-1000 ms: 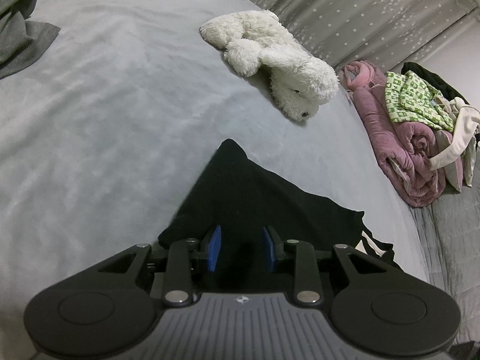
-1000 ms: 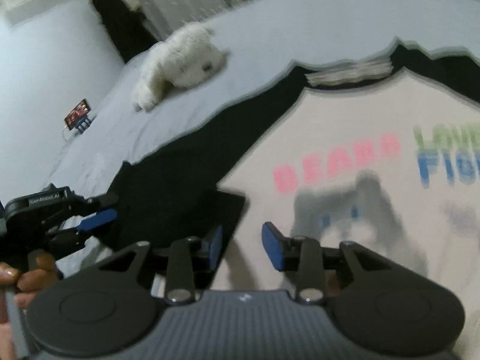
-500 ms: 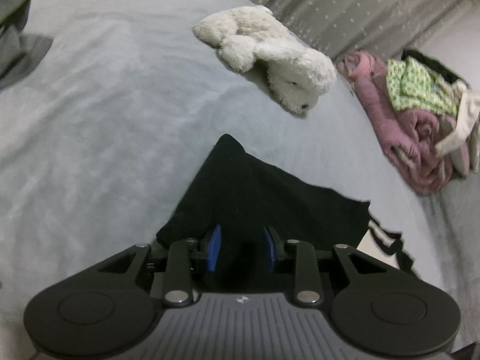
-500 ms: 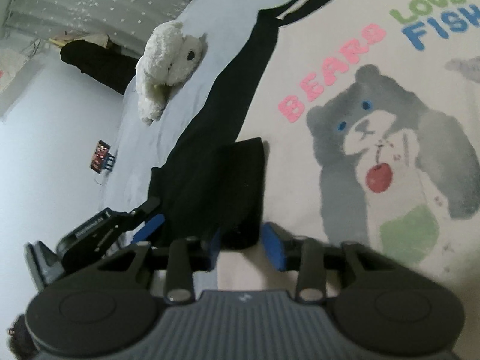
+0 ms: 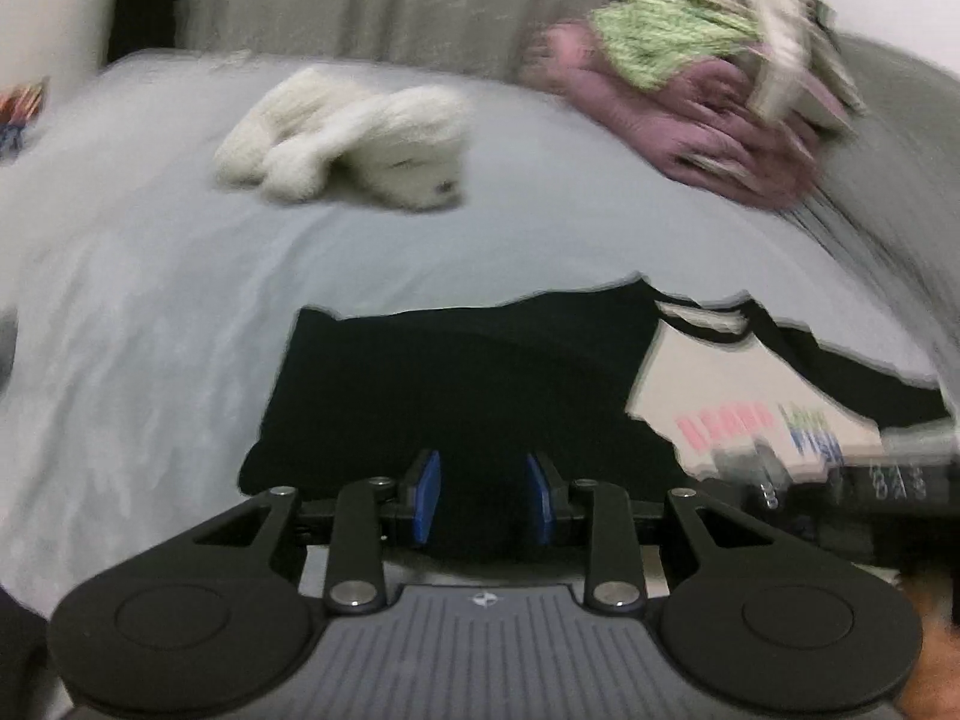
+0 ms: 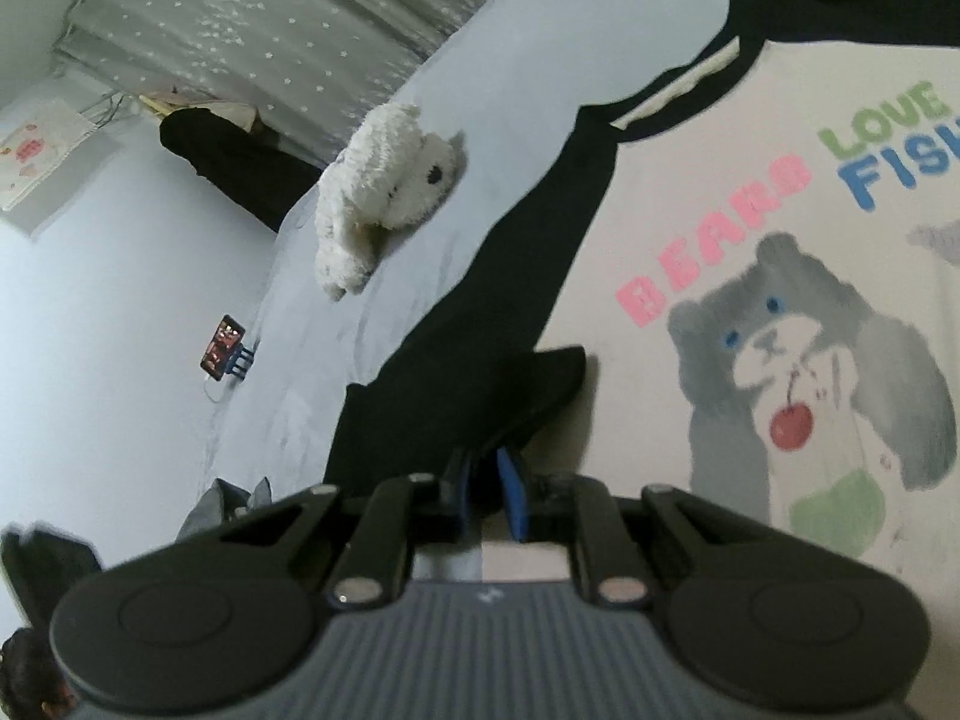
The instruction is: Fold clothes
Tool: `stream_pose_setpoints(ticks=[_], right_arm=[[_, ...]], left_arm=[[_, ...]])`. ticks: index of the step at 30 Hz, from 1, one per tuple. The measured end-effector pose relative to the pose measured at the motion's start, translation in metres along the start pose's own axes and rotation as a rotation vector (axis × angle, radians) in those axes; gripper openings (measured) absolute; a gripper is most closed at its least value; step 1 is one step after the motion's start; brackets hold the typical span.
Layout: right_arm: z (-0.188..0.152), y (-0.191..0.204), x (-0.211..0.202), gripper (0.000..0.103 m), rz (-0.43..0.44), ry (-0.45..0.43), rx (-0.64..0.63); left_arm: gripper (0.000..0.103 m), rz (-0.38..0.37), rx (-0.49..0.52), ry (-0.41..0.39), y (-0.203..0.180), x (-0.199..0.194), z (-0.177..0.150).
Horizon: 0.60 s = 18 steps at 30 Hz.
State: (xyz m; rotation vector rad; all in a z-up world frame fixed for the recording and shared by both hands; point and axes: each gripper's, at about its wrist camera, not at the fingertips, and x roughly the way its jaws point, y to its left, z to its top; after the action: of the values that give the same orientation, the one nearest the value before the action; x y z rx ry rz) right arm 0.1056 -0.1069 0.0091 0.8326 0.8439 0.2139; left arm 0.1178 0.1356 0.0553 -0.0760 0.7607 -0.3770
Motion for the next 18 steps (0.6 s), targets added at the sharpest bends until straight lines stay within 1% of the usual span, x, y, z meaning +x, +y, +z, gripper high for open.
stream_pose_setpoints(ticks=[3, 5, 7, 8, 10, 12, 14, 17, 18], right_arm=[[0.006, -0.001, -0.001, 0.011, 0.005, 0.0, 0.003], [0.009, -0.001, -0.002, 0.011, 0.006, -0.001, 0.002], [0.011, 0.001, -0.002, 0.011, 0.004, 0.0, -0.009], [0.012, 0.002, -0.002, 0.011, 0.003, 0.0, -0.013], [0.013, 0.003, -0.003, 0.011, 0.005, -0.001, -0.017], [0.012, 0.005, -0.004, 0.011, 0.013, 0.001, -0.017], [0.011, 0.006, -0.006, 0.011, 0.02, 0.004, -0.017], [0.011, 0.011, -0.011, 0.011, 0.02, 0.003, -0.037], [0.011, 0.013, -0.012, 0.009, 0.02, 0.003, -0.044]], left_arm=[[0.03, -0.033, 0.125, -0.001, -0.016, -0.007, -0.007], [0.03, -0.058, 0.229, -0.014, -0.032, -0.01, -0.011], [0.03, -0.063, 0.314, -0.034, -0.045, -0.012, -0.015], [0.03, -0.069, 0.341, -0.044, -0.05, -0.013, -0.016], [0.033, -0.071, 0.368, -0.061, -0.056, -0.013, -0.018], [0.033, -0.046, 0.397, -0.089, -0.062, -0.013, -0.02], [0.033, -0.044, 0.426, -0.122, -0.065, -0.013, -0.022], [0.034, -0.03, 0.454, -0.109, -0.07, -0.005, -0.024], [0.034, -0.026, 0.471, -0.104, -0.072, -0.003, -0.026]])
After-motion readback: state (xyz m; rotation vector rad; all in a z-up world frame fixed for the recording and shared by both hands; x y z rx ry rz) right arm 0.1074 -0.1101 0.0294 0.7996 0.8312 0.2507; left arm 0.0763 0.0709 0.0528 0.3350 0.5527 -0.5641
